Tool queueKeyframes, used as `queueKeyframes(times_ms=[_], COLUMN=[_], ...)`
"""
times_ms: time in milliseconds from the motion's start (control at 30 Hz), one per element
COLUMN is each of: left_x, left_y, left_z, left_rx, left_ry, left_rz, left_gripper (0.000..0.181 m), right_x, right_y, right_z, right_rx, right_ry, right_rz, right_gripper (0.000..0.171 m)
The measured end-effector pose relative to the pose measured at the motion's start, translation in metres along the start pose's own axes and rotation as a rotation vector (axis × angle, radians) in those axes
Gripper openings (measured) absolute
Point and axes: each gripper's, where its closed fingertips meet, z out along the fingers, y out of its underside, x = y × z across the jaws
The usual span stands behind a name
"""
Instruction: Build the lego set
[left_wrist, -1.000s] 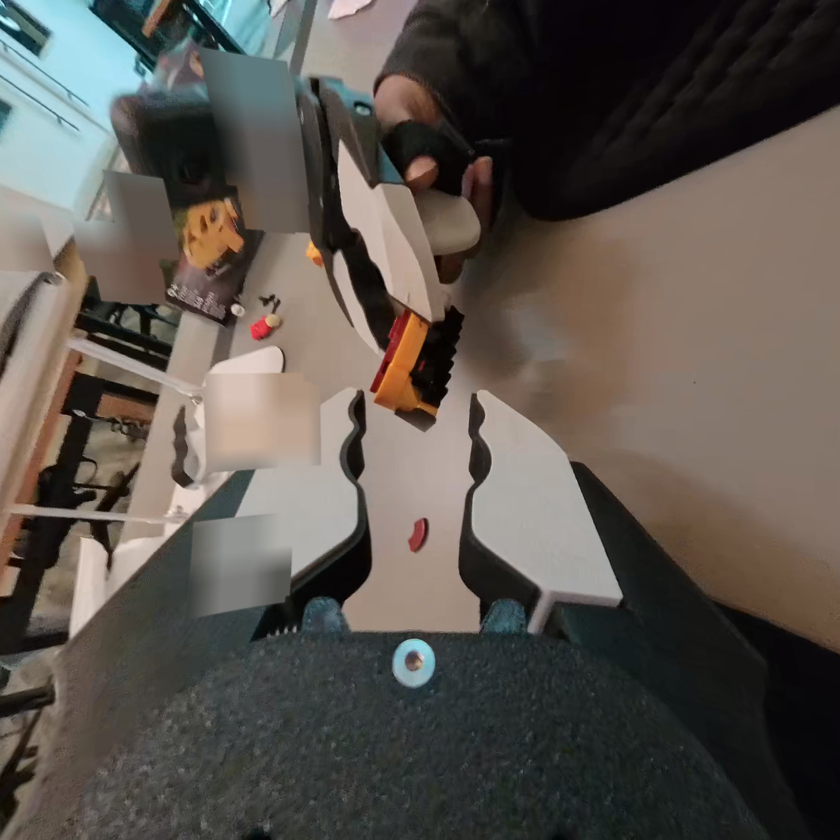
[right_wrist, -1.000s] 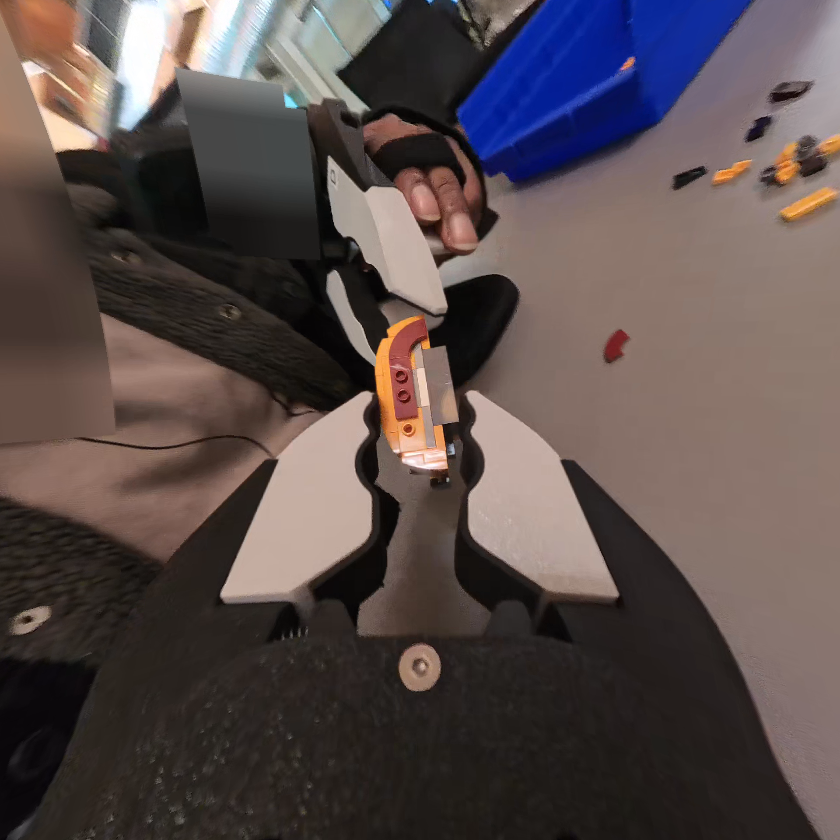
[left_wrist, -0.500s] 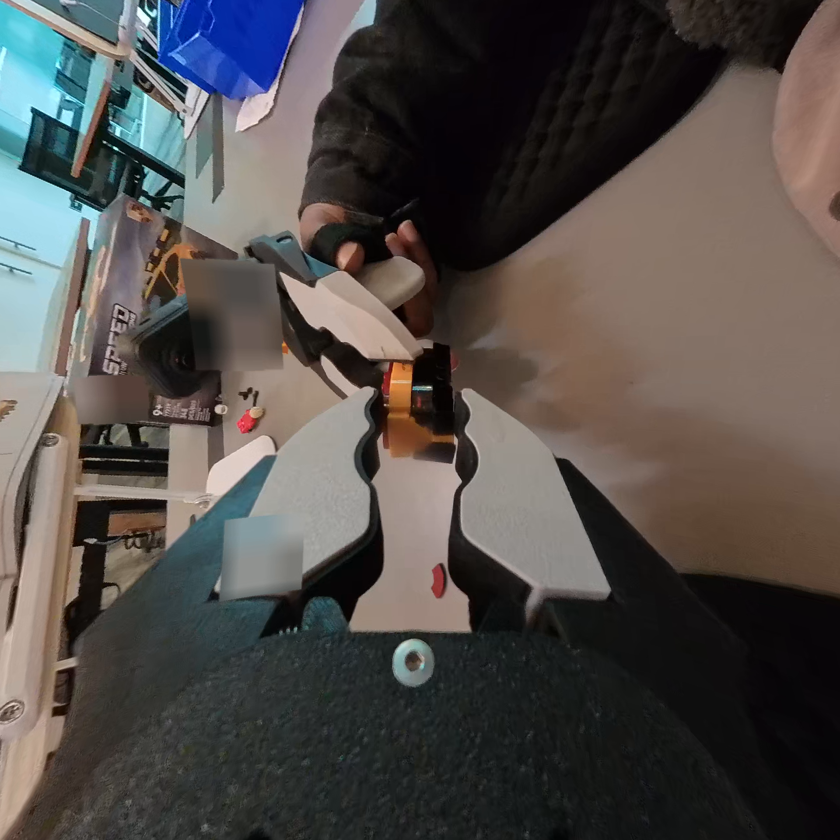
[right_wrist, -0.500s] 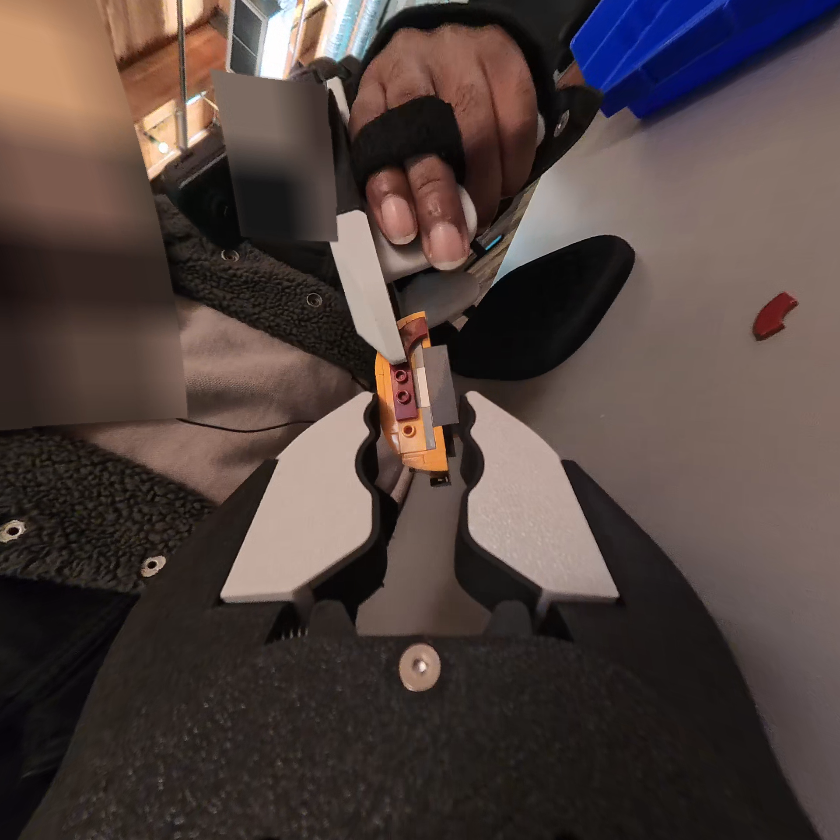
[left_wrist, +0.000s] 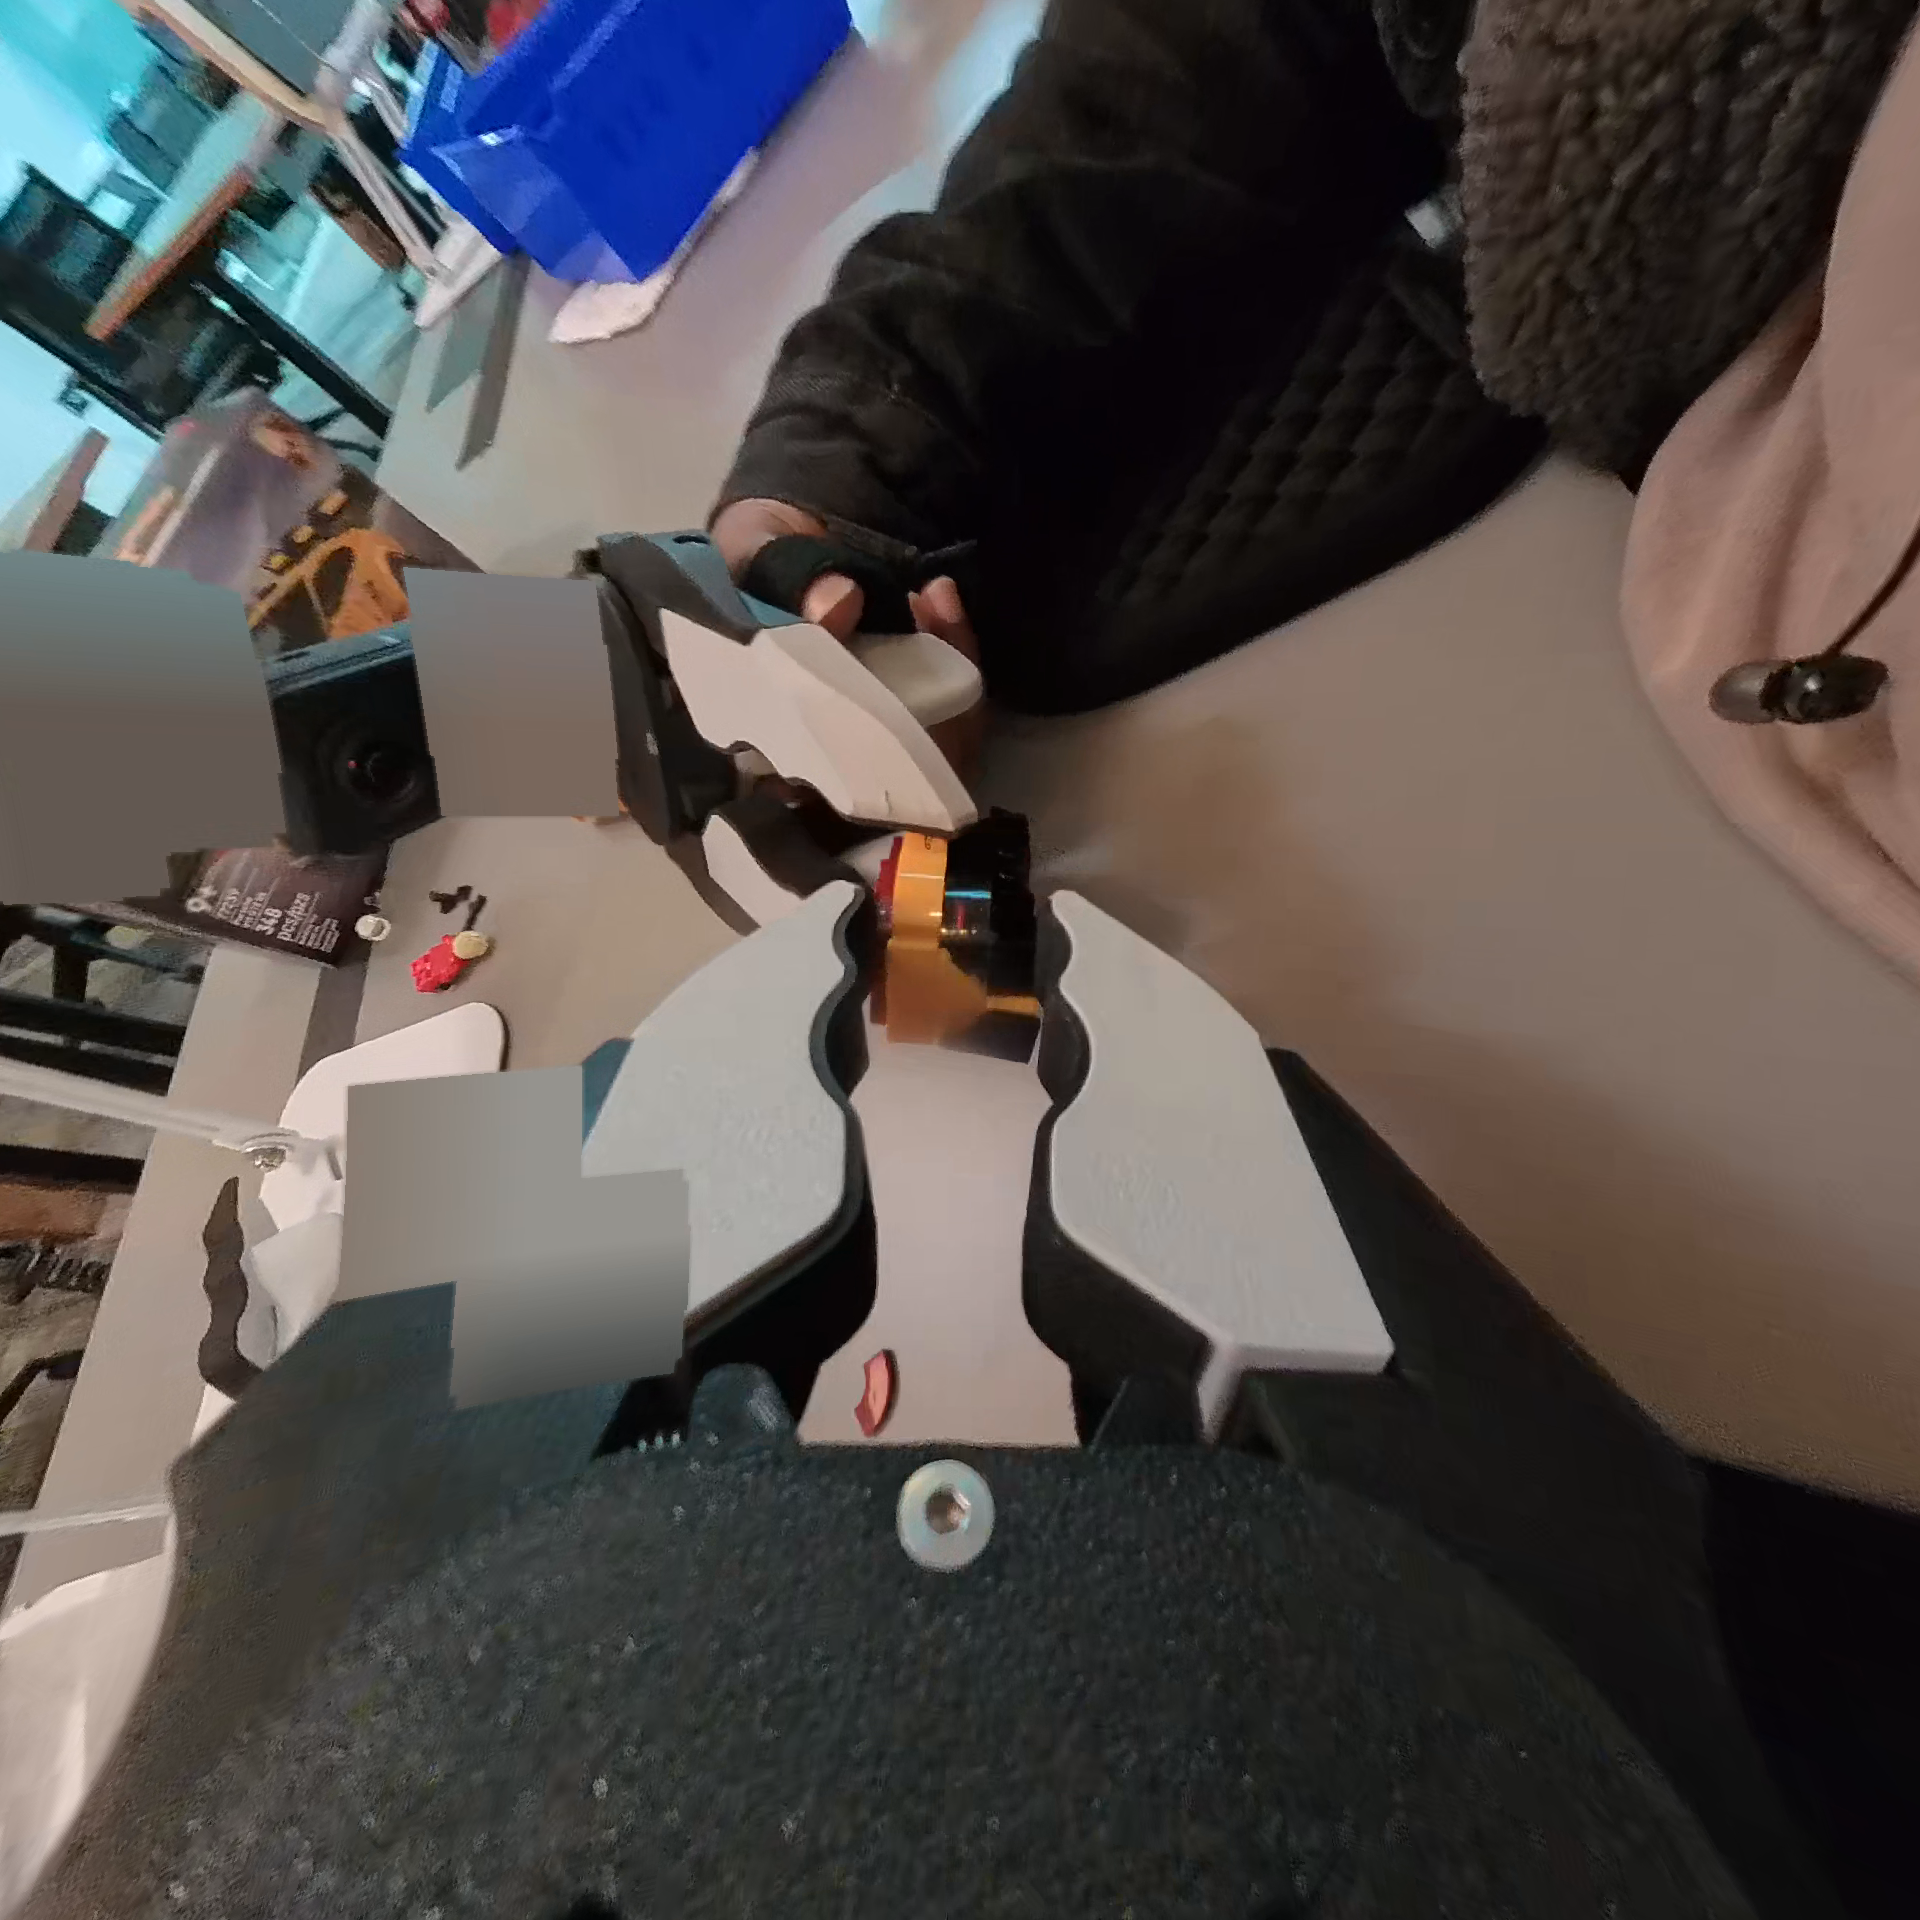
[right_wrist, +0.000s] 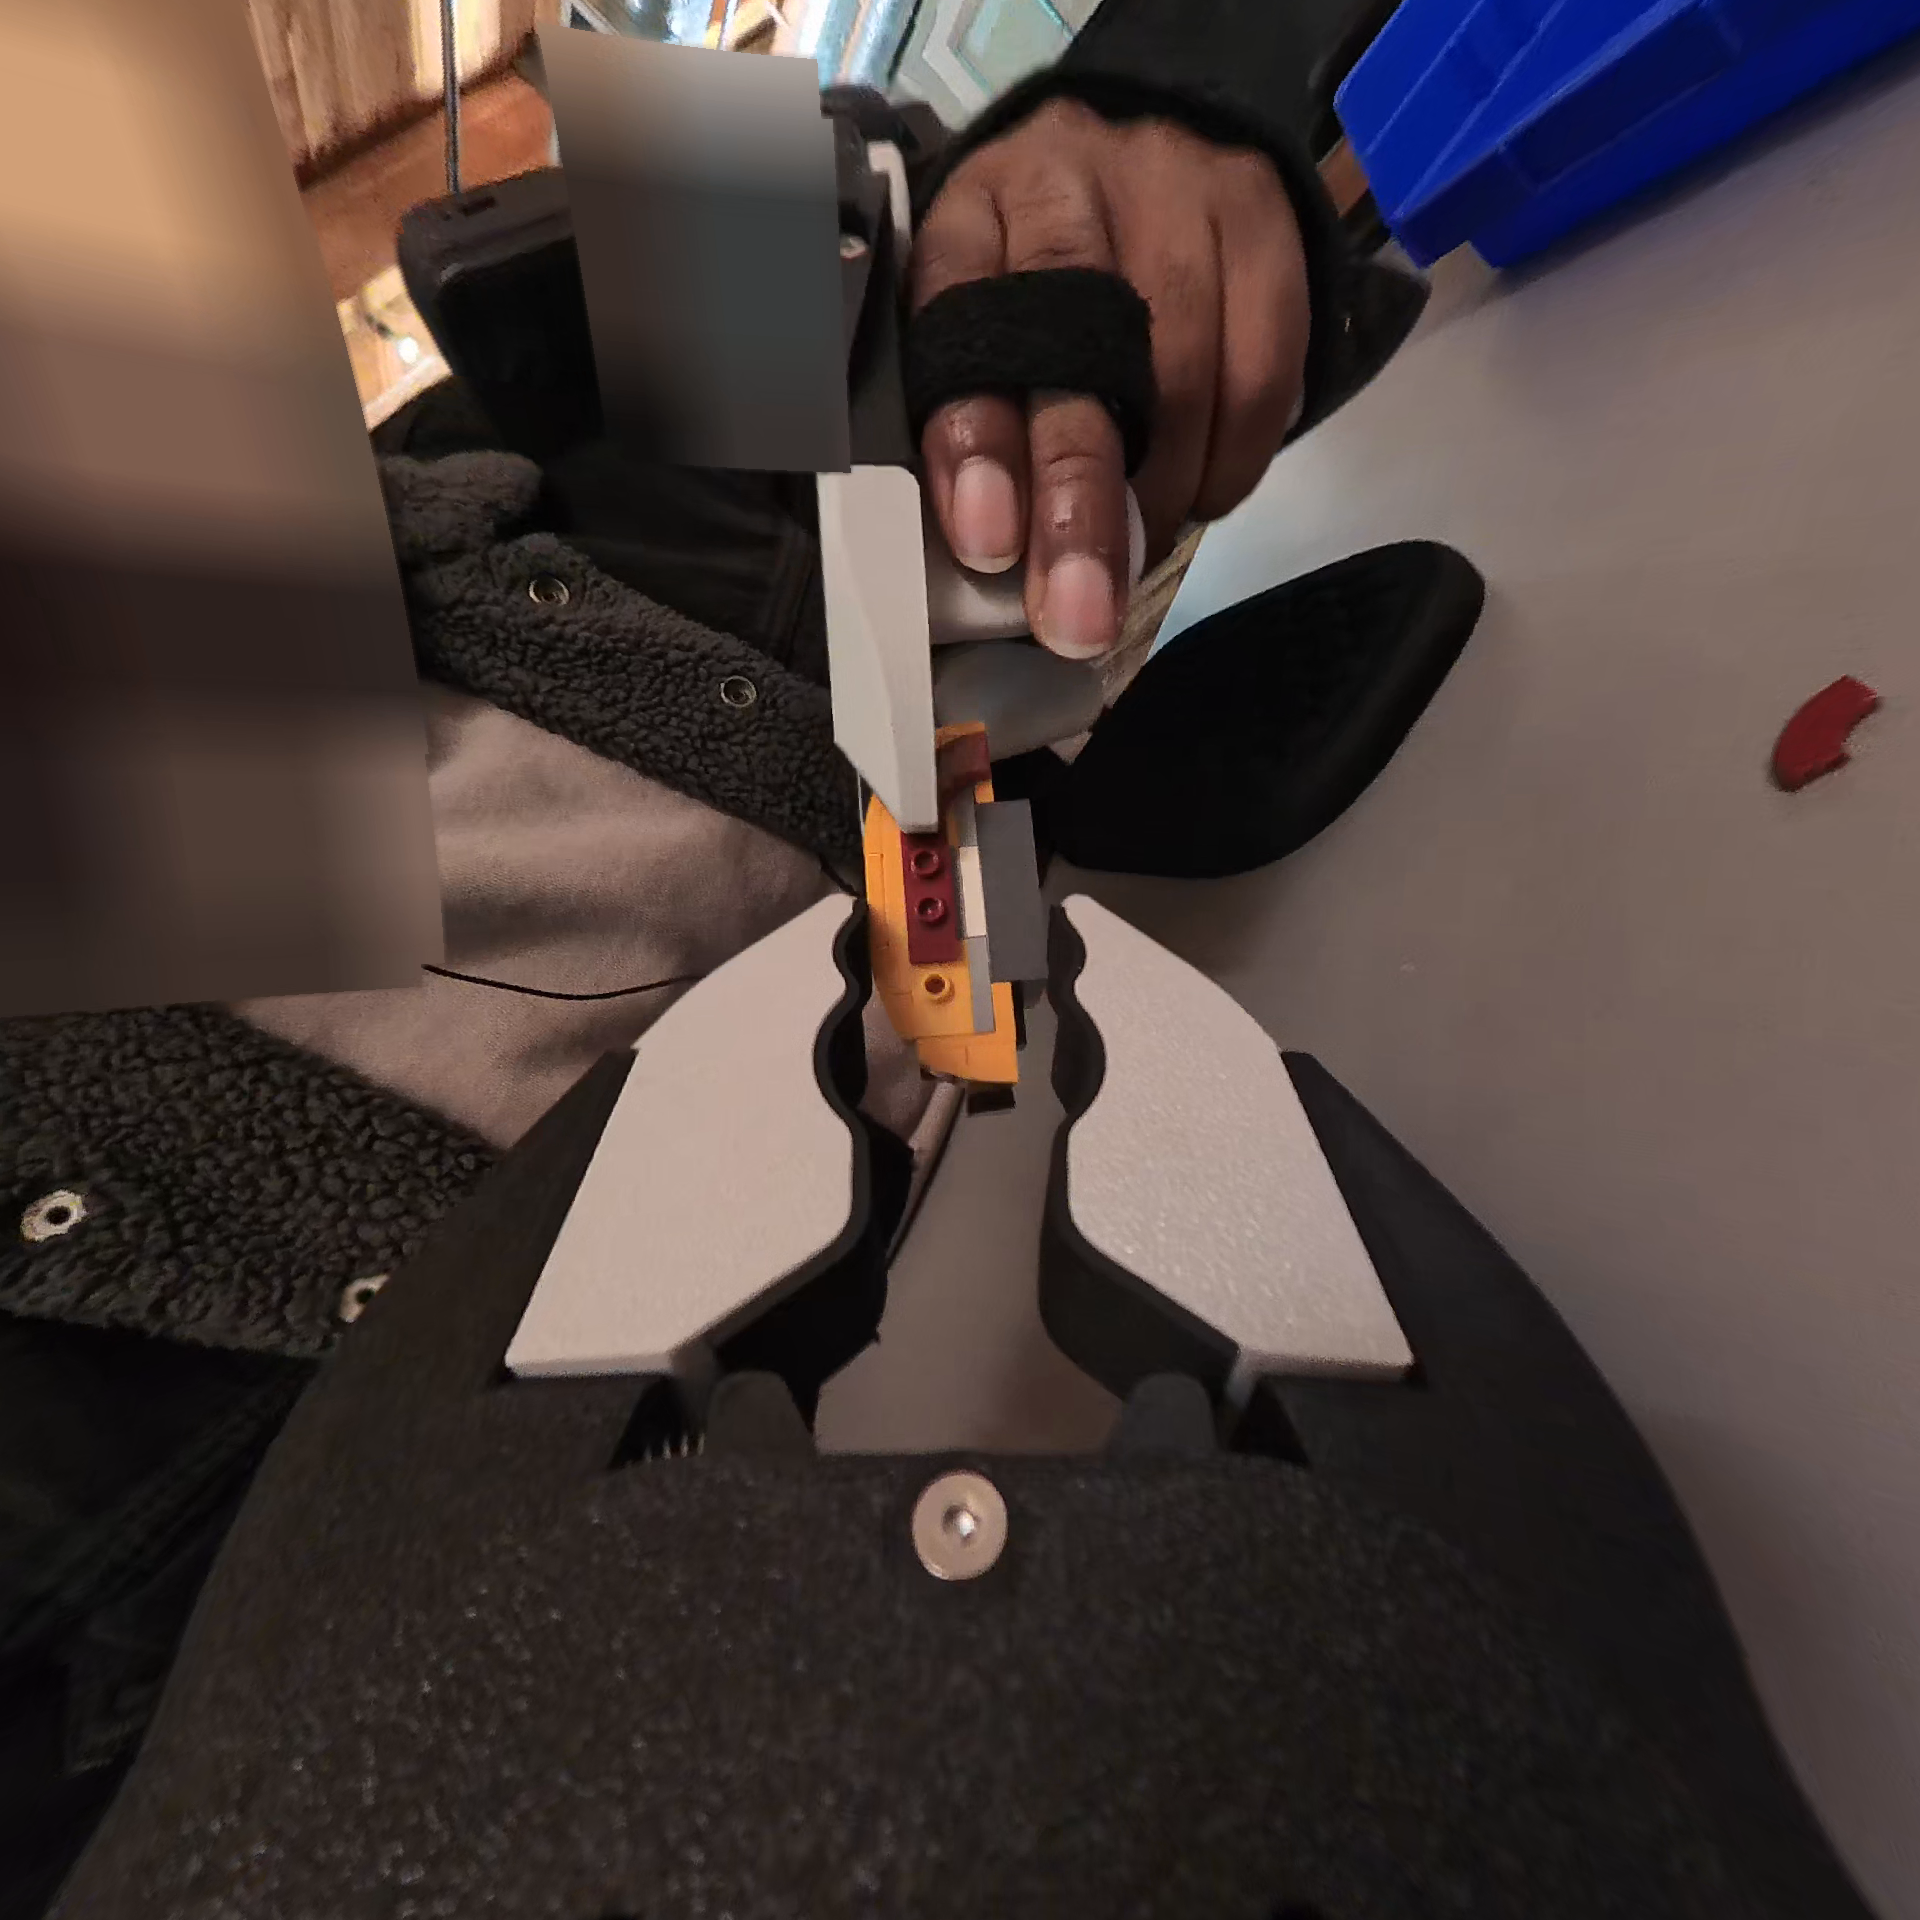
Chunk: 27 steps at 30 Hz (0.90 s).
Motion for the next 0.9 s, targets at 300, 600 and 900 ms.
queueKeyframes(times_ms=[300, 600, 900], left_x=[-0.03, -0.027, -0.02], left_y=[0.035, 0.157, 0.151], left_z=[-0.021, -0.027, -0.008], left_rx=[0.025, -0.394, -0.413], left_ry=[-0.106, -0.197, 0.012], left_rz=[-0.359, -0.536, -0.569], left_gripper=[0.052, 0.037, 0.021], right_x=[0.033, 0.089, 0.091], right_y=[-0.005, 0.019, 0.02], right_z=[-0.011, -0.017, -0.017], right_rx=[-0.026, -0.382, -0.409], right_ry=[0.34, 0.829, 0.866], right_rz=[-0.231, -0.546, -0.567], right_gripper=[0.032, 0.033, 0.033])
